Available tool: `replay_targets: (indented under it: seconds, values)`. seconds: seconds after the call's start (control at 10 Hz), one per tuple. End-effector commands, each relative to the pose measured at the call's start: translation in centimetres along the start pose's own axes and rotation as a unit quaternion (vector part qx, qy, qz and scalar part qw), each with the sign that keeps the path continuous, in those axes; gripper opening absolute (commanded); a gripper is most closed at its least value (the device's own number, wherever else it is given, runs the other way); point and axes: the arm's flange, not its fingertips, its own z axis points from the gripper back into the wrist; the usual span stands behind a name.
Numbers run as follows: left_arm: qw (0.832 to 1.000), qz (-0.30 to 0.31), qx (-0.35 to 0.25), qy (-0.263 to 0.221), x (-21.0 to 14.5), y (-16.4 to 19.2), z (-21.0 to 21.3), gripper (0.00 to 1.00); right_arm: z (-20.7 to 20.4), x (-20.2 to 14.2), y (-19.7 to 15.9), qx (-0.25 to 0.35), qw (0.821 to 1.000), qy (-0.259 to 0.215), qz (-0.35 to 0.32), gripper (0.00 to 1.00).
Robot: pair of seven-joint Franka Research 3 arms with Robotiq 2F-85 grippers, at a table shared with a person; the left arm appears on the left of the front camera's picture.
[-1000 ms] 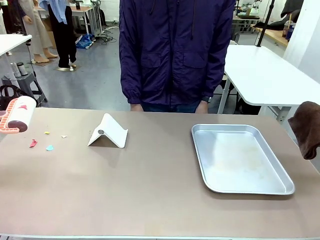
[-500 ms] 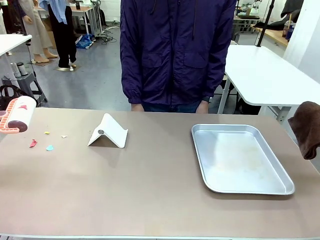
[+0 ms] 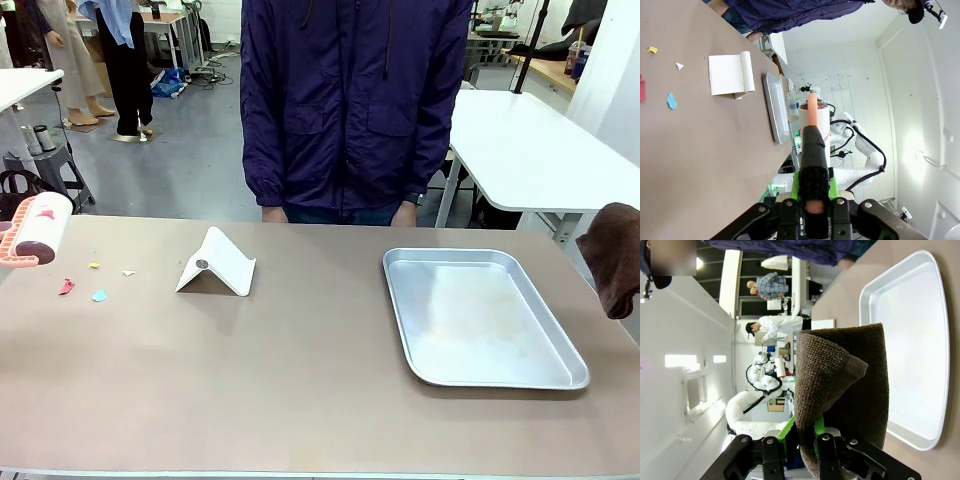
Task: Clean the surface of the table.
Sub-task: Clean the area not pointed to by the person.
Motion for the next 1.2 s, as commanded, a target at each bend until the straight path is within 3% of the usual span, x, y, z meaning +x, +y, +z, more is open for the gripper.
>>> replay_targets:
  seconds: [0.0,0.1,0.3,0.6,1.1]
  values:
    - [1.0,-0.009,-0.006,0.005,-0.2,-0.4,0.1,0.0,0.0,0.0,0.3,0.008,1.0,-0.007,-0.007,0.13]
    - [1.0,0.0,0.0,0.0,0.0,0.0,0.0,0.22,0.0,0.0,0.3,0.008,1.0,-0.007,-0.007,0.13]
    - [0.998,-0.003,0.07,0.0,0.7,0.2,0.3,0.22,0.0,0.0,0.3,0.008,1.0,-0.007,-0.007,0.13]
    - [0.981,0.006,0.187,-0.05,3.0,1.4,2.6,0.22,0.0,0.0,0.3,0.008,1.0,-0.007,-0.007,0.13]
    - [0.954,0.077,0.279,-0.083,7.7,5.3,5.8,0.22,0.0,0.0,0.3,0.008,1.0,-0.007,-0.007,0.13]
